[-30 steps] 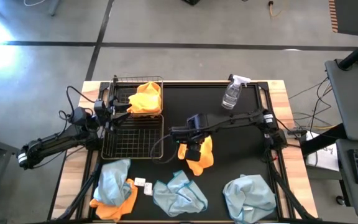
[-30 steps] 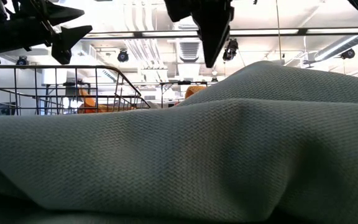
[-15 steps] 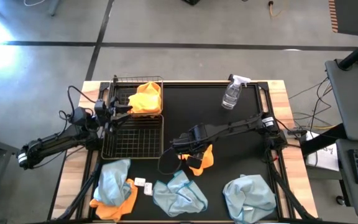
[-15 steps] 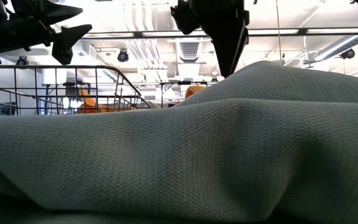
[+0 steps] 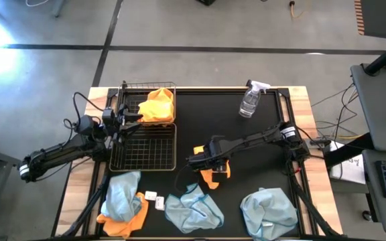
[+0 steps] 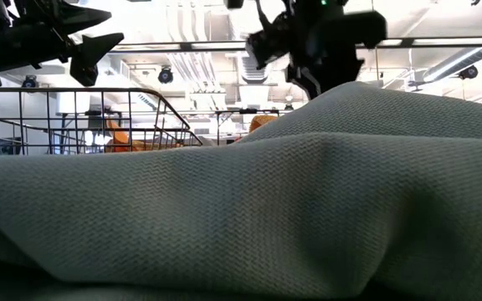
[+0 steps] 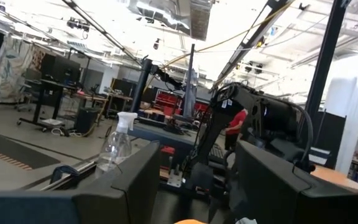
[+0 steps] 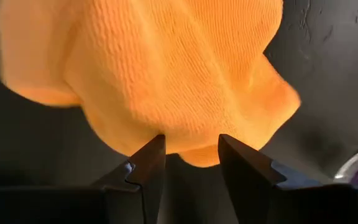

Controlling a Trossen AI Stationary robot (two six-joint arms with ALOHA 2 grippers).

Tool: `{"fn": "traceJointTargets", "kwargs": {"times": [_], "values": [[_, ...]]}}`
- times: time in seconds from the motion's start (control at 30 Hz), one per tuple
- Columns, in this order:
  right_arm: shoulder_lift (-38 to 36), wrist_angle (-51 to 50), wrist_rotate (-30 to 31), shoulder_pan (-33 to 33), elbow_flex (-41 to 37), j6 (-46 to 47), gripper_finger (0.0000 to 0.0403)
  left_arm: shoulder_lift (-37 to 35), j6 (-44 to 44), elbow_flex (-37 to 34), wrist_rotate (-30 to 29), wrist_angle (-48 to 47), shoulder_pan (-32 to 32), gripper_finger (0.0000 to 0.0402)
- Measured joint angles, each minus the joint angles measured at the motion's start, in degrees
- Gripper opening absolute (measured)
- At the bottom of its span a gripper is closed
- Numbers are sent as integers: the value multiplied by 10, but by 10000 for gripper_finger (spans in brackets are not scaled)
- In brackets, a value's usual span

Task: Sort microfiber towel by color & place in baskets
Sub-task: Put the right orange microfiber towel into the top wire basket

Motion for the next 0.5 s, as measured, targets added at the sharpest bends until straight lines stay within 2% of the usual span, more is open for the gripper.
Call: {"fn": "traceJointTargets", "kwargs": {"times": [0.17, 0.5], "values": [[0, 1, 31, 2, -11, -85, 144, 0, 1, 0, 0, 0, 0, 194], [0, 20, 33, 2, -11, -157, 144, 0, -1, 0, 0, 0, 0, 194]]}}
